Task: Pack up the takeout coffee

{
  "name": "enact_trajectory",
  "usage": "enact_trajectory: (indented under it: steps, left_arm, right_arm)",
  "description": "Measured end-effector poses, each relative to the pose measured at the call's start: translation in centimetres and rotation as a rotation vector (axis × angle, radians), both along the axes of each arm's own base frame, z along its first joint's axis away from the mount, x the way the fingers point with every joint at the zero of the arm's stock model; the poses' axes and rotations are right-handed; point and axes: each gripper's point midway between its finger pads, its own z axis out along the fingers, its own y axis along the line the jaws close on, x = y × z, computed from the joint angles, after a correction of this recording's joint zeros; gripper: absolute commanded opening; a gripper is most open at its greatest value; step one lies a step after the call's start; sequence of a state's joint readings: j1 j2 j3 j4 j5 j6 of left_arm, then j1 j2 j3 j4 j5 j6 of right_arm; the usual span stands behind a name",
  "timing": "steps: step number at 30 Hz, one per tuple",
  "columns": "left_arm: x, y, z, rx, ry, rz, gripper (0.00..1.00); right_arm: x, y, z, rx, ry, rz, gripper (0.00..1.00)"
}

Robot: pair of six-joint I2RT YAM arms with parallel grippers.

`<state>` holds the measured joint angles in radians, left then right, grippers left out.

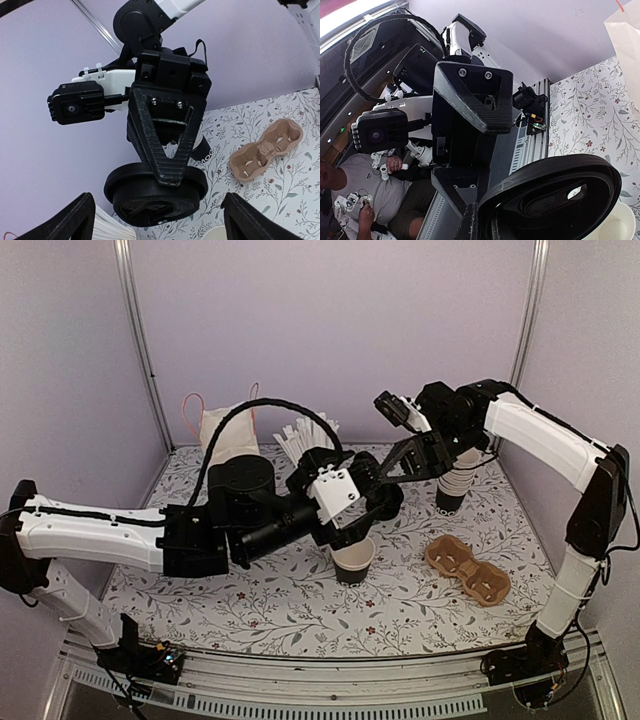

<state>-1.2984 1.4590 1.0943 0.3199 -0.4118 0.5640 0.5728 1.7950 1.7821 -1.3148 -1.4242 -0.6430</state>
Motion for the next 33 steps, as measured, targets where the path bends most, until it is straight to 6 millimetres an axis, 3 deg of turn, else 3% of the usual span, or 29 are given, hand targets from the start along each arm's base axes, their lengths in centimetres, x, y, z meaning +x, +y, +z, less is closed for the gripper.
enact_trajectory:
  steps: [13,27,33]
  left_arm:
    - [2.1,0.5,-1.0,0.036,0.006,0.012,0.84]
    - [2.5,-0.4,-2.7,0.069,0.015,0.002,0.86]
    - [2.4,-1.1,-2.3,0.062,0.015,-0.021,0.84]
  right_arm:
    - [-1.0,-0.5,1.0,0.092,-0.021,0.016,0.00]
    - [-0.2,-0.3,-0.3,0.132,0.027,0.018,0.00]
    - [0.0,-0.2,0.2,0.142,0.014,0.020,0.00]
